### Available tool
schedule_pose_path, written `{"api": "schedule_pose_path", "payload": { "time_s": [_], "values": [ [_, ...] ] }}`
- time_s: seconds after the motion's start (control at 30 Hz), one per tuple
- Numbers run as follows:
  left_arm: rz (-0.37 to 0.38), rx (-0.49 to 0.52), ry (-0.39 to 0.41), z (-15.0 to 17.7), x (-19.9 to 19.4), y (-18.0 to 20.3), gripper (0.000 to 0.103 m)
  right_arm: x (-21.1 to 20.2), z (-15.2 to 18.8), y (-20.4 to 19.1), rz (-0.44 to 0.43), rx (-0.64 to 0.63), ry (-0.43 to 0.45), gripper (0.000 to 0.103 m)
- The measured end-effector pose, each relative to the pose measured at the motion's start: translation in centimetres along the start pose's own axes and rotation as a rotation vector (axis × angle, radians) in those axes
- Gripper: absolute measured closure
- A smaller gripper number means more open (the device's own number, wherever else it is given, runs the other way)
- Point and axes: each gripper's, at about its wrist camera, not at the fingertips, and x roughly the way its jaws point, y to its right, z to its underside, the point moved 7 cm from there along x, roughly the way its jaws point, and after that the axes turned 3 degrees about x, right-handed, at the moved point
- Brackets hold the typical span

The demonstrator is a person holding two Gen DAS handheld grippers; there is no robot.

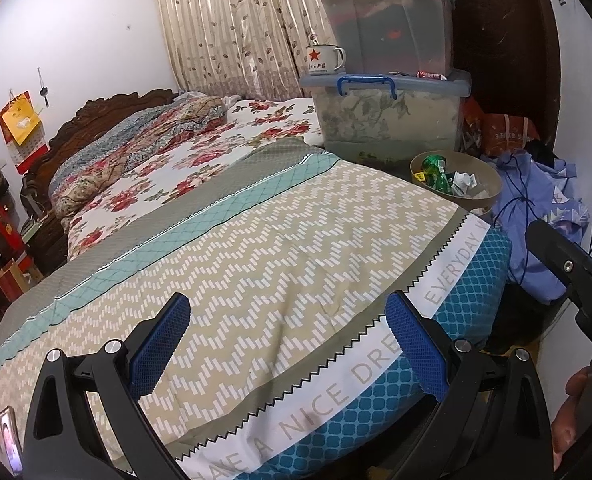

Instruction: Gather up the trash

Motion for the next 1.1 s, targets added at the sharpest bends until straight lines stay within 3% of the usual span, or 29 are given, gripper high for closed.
{"api": "schedule_pose_path", "payload": {
  "time_s": [0.6, 1.1],
  "values": [
    [0.096, -0.001, 0.010, 0.0, -0.6, 0.3, 0.009, -1.1, -1.0, -0.9, 0.013, -0.019, 0.020, 0.004],
    [0.111, -0.004, 0.011, 0.1, -0.7, 0.2, 0.009, -1.2, -1.3, -1.2, 0.014, -0.027, 0.020, 0.004]
  ]
}}
